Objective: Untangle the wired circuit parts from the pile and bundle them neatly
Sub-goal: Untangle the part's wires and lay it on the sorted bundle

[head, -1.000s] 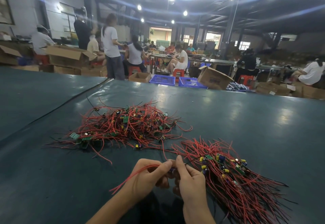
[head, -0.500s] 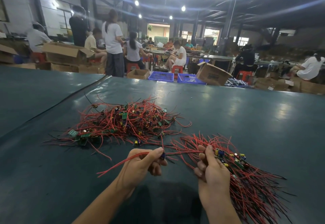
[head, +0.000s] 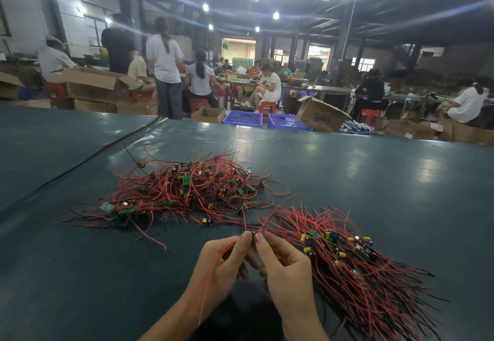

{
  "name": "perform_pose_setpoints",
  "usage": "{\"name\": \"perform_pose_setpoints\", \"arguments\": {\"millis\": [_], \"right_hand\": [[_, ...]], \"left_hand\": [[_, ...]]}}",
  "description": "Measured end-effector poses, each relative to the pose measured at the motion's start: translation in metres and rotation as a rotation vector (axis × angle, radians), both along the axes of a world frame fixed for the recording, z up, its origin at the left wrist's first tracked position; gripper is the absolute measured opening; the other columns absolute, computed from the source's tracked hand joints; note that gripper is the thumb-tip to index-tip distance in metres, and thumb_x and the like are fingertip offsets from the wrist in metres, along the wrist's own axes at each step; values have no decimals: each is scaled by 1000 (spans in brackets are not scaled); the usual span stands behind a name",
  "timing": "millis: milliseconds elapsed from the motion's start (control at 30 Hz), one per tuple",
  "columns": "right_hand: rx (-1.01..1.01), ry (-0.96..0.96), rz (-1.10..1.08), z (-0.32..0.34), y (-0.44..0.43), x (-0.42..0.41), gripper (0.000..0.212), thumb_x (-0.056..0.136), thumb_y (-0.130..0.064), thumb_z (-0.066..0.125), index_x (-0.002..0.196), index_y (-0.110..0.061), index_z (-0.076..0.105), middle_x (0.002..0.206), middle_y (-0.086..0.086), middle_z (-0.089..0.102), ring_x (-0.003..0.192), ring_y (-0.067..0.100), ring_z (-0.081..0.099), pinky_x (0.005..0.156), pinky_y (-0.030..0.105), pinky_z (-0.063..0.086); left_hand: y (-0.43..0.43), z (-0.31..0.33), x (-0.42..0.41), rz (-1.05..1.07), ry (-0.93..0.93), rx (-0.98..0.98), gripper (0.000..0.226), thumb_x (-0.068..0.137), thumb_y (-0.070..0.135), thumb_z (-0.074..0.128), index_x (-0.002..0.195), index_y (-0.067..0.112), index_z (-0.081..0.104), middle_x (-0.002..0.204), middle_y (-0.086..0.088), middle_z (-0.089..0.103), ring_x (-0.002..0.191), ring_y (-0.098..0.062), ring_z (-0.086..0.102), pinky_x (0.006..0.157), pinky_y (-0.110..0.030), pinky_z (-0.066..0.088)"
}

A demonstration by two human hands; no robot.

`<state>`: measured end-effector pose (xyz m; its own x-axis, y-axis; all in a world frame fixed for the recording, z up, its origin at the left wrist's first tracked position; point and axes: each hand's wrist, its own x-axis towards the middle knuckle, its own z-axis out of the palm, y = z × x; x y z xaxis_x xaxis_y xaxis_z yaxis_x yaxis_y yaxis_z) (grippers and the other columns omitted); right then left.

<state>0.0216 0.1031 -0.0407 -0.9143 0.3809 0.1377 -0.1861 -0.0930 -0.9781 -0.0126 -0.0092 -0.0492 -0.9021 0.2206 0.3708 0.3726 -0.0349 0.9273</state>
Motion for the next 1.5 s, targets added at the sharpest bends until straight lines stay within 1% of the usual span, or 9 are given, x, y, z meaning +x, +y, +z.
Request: {"name": "perform_pose_setpoints", "arguments": {"millis": [267,467,633,733,833,900,1100,1333,1500], "right_hand": [[895,519,-368,-11,2,6,18,87,-38,61,82,-22,67,83,-14,61,80,2,54,76,16,42],[1106,379,-235,-12,-2,8,27,93,-41,57,98,-20,74,80,-14,64,69,5,60,61,29,54],[1071,167,-416,-6,10,9,16,87,-38,69,90,-23,73,78,-14,62,64,6,60,43,17,40],[1109,-90,-466,-6,20,6,28,91,-45,61,109,-26,72,96,-11,67,89,14,62,59,27,45],[1188,-209,-455,-6,23,5,41,93,-43,58,131,-28,61,121,-8,65,113,18,56,94,36,43],[1123,-101,-397,-8,19,5,37,87,-26,71,123,-19,68,112,-3,69,105,25,61,92,42,46],[1008,52,-5,-21,6,3,34,98,-20,54,132,-19,60,116,-14,59,110,5,52,94,12,37],[874,-68,47,-31,8,-1,39,99,-22,53,138,-20,54,125,-18,52,124,1,45,93,5,28],[842,-105,53,-34,8,-3,41,99,-26,54,139,-21,53,130,-16,53,121,-1,44,95,9,29]], "left_hand": [[-5,-1,1,-135,-132,46,43,93,34,55,61,10,69,55,-1,59,52,-12,56,51,-21,45],[-13,-2,-7,-165,-307,145,41,84,45,55,59,15,68,57,-2,60,54,-14,57,57,-23,50],[-31,-12,-20,165,39,-308,24,93,38,59,79,21,69,72,4,68,65,-8,61,63,-29,51],[-48,-18,-31,425,317,-758,14,91,35,61,101,28,68,104,16,64,100,-6,58,89,-30,46],[-58,-27,-45,494,223,-1016,44,94,50,48,134,34,52,147,10,39,136,-12,32,111,-35,23],[-64,-29,-51,561,189,-1129,53,94,56,42,142,36,41,158,3,22,144,-17,19,115,-39,12],[-87,-19,-57,833,209,-1067,54,88,43,59,138,27,51,157,-14,24,143,-30,24,112,-48,16],[-109,-27,-65,747,-260,-1197,60,95,54,40,149,32,26,160,-21,-7,146,-36,11,115,-49,16],[-122,-21,-69,865,-192,-1119,61,90,45,54,144,24,33,150,-11,30,132,-35,35,106,-50,29]]}}
